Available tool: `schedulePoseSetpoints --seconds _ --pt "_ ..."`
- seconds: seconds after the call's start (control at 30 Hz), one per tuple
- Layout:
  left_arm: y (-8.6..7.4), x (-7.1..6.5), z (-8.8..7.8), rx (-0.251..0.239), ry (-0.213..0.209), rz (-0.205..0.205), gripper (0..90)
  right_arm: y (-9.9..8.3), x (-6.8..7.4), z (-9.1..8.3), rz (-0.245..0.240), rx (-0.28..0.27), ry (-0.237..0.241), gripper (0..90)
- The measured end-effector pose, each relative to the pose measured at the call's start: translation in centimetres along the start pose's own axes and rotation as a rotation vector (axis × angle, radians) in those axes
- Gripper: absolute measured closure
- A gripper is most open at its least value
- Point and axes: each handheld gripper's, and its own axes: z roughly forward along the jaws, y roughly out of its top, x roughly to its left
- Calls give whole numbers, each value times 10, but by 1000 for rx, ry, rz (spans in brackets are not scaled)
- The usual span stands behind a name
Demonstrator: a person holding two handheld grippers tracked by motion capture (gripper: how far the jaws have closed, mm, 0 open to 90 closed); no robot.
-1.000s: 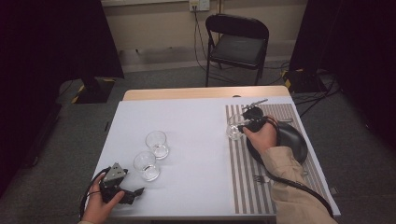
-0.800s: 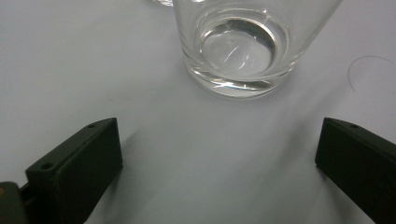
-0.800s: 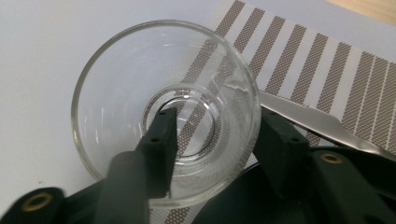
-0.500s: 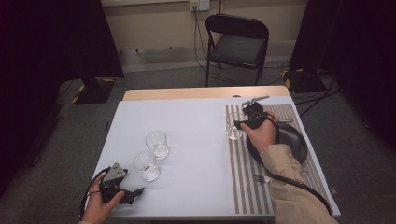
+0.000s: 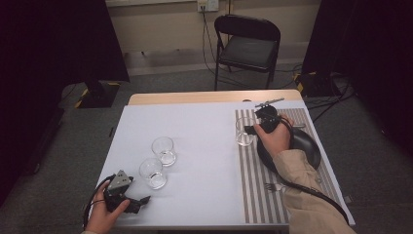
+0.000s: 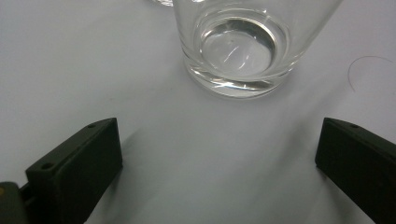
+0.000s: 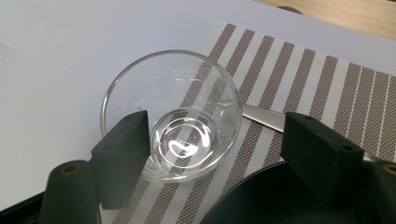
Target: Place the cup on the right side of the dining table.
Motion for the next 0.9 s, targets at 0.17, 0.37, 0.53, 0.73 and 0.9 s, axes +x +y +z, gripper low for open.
schedulePoseSetpoints --seconds 0.17,0.37,0.53,0.73,0.9 --pt "0 0 0 0 -1 0 0 0 -1 -4 44 2 32 175" --pt "0 0 0 0 0 0 0 0 -1 -8 23 18 47 152" --pt "0 0 0 0 0 0 0 -2 3 -8 -3 41 66 151" --pt "0 0 0 1 0 0 0 -5 8 -7 -17 62 82 151" --pt "0 0 0 0 0 -1 0 -6 12 -8 -27 73 87 153"
